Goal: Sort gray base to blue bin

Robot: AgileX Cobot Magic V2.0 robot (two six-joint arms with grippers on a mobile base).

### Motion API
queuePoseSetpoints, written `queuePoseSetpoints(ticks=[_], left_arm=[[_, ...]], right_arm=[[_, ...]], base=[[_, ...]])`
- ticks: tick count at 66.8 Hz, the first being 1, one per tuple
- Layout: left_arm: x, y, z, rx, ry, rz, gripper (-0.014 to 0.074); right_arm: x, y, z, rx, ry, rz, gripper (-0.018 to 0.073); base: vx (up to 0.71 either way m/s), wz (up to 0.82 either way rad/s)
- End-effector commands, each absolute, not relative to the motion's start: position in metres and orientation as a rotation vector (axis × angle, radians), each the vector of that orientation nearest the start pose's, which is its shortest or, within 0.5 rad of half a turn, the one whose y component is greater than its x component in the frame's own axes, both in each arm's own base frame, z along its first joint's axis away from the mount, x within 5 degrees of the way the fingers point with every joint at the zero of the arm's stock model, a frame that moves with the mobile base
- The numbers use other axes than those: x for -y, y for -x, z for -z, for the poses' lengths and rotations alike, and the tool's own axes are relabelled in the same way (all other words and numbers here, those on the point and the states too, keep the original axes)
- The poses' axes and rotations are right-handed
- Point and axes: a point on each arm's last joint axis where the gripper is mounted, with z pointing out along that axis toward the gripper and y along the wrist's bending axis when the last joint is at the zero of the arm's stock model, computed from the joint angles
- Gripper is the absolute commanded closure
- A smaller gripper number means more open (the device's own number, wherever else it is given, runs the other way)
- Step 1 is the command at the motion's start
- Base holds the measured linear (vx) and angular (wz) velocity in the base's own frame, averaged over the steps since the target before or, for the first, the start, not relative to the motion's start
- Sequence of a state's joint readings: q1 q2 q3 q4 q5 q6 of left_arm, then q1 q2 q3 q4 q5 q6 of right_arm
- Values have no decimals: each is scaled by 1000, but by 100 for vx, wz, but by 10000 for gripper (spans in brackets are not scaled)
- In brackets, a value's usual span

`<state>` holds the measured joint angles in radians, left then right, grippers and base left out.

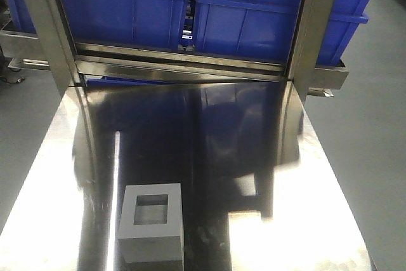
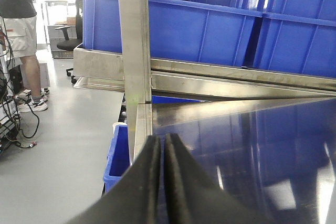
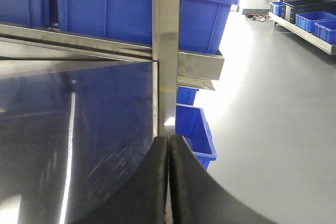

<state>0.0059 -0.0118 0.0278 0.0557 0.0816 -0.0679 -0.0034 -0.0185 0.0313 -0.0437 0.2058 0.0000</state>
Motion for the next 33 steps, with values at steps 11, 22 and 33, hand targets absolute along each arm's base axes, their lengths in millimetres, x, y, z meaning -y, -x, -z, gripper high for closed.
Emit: queuePoseSetpoints(ticks=[11,22,33], left_arm=[[0,-55,-208,-1482,15,15,603],[0,-55,-208,-1482,15,15,603],[0,-55,-208,-1482,15,15,603]], right_arm=[[1,-56,-191,-1620,43,59,564],[1,-56,-191,-1621,43,59,564],[1,-56,-191,-1621,43,59,564]], base=[[0,0],[0,0],[0,0]])
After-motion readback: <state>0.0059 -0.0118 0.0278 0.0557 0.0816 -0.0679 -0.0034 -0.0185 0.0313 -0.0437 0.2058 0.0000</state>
